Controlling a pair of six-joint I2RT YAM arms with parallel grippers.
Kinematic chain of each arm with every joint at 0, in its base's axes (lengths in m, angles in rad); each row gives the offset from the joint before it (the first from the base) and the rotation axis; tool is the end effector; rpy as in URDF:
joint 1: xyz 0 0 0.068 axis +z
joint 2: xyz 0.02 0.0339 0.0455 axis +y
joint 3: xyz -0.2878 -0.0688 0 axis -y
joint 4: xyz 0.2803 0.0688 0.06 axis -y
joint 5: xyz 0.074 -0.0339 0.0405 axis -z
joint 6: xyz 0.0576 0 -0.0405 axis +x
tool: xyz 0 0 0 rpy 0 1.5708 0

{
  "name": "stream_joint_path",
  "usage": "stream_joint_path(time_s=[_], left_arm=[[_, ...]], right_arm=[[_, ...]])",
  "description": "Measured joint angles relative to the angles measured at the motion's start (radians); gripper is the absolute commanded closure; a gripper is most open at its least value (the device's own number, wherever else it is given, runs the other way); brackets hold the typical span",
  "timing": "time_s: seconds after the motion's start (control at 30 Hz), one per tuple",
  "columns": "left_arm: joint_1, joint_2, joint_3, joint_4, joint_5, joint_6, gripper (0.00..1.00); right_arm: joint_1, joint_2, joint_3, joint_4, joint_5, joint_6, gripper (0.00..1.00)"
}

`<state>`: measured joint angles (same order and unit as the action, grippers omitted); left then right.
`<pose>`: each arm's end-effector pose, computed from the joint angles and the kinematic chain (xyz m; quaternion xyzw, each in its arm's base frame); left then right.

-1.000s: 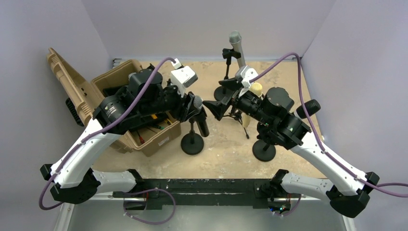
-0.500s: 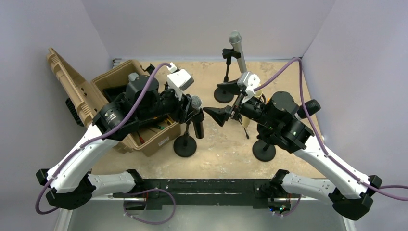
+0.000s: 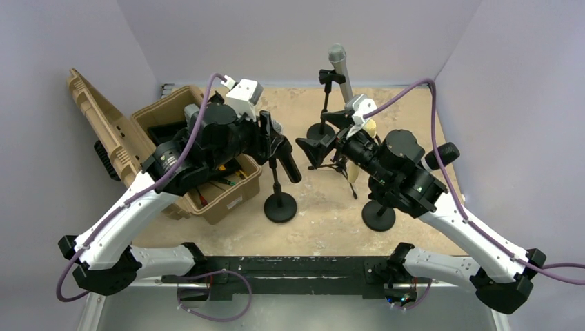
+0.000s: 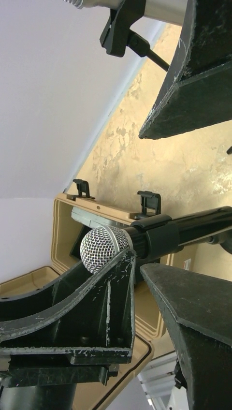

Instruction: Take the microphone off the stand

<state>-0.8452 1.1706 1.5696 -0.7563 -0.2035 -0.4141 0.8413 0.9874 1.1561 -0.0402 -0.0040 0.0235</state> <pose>0.1846 -0.1905 0.4971 0.1182 0.8107 -0.2666 0.5076 0.1719 0.1927 0.4768 -0.2639 0.6052 0.3159 0.6814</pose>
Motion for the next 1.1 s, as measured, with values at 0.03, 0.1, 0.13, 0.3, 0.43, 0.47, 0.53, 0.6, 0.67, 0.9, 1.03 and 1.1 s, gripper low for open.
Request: stream_joint_path(time_s=[0.03,0.1,0.13,0.3,0.43,0.47,0.53,0.6,0.67,0.9,1.03,1.1], left_arm=[[0.000,0.004,0.003,0.000,-0.005,-0.011,0.65],[0.000,0.007,0.004,0.000,-0.003,-0.019,0.39],[0.000,0.007,0.004,0.000,0.004,-0.019,0.32],[0.000,-0.021,-0.012,0.041,0.058,-0.013,0.00],[0.000,-0.055,-0.009,0.051,0.101,0.015,0.00],[0.000,-0.063,-0.008,0.051,0.109,0.022,0.00],[0.000,-0.086,-0.008,0.044,0.127,0.046,0.00],[0.000,-0.122,-0.013,0.034,0.143,0.076,0.00],[0.000,-0.174,-0.029,0.028,0.152,0.109,0.00],[0.000,-0.352,-0.088,-0.015,0.124,0.201,0.00],[0.002,-0.396,-0.149,-0.035,0.097,0.216,0.00],[0.002,-0.400,-0.185,-0.046,0.092,0.215,0.00]], right_arm=[[0.000,0.001,0.000,0.000,0.006,0.004,0.03],[0.000,0.001,0.000,0.000,0.010,0.015,0.02],[0.001,0.001,0.000,0.001,0.010,0.020,0.02],[0.005,0.001,0.000,0.002,0.011,0.031,0.01],[0.011,0.001,0.000,0.001,0.013,0.050,0.01],[0.015,0.000,0.000,0.002,0.012,0.057,0.01],[0.024,-0.002,0.000,0.003,0.002,0.071,0.01],[0.047,-0.006,0.000,0.010,-0.015,0.087,0.01],[0.082,-0.008,0.000,0.019,-0.021,0.096,0.01],[0.196,0.039,0.022,0.047,0.042,0.109,0.01],[0.209,0.084,0.033,0.047,0.104,0.111,0.01],[0.217,0.093,0.033,0.047,0.135,0.114,0.02]])
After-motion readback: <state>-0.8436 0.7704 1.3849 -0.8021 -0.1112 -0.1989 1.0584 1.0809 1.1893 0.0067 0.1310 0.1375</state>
